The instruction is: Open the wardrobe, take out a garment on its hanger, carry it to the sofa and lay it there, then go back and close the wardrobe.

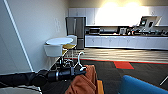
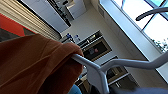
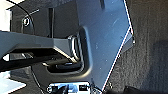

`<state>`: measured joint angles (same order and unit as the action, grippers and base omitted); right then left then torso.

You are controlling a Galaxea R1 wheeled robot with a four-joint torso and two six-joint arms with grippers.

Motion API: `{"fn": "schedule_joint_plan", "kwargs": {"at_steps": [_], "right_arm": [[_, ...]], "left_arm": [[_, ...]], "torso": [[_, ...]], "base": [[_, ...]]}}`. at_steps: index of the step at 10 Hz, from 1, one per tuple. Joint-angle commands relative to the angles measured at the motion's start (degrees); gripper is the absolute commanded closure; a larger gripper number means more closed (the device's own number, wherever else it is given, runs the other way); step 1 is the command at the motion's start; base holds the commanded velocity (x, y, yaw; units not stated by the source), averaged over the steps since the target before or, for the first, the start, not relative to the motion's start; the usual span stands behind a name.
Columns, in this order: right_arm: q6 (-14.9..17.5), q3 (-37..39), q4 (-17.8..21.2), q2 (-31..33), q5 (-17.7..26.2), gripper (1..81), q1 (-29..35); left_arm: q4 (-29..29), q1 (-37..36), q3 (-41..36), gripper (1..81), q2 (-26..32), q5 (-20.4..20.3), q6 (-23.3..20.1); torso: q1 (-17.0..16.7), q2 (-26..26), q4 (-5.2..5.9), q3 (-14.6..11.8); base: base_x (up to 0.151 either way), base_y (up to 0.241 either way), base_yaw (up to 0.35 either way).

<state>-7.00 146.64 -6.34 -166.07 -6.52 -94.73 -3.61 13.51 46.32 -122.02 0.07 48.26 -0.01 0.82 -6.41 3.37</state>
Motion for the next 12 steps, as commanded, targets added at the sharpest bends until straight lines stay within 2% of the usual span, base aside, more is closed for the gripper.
{"fn": "schedule_joint_plan", "kwargs": {"at_steps": [1, 12], "right_arm": [[0.2, -0.2, -0.3, 0.5, 3.0, 1.0, 1.4], [0.2, -0.2, -0.3, -0.3, 3.4, 1.0, 1.5]], "left_arm": [[-1.4, -9.2, -1.9, 81.1, 0.7, -5.3, -0.1], [-2.1, -9.2, -3.0, 81.1, 2.0, -4.7, -0.1]], "torso": [[0.0, 0.0, 0.00, 0.0], [0.0, 0.0, 0.00, 0.0]], "base": [[0.000, 0.000, -0.311], [0.000, 0.000, -0.315]]}}
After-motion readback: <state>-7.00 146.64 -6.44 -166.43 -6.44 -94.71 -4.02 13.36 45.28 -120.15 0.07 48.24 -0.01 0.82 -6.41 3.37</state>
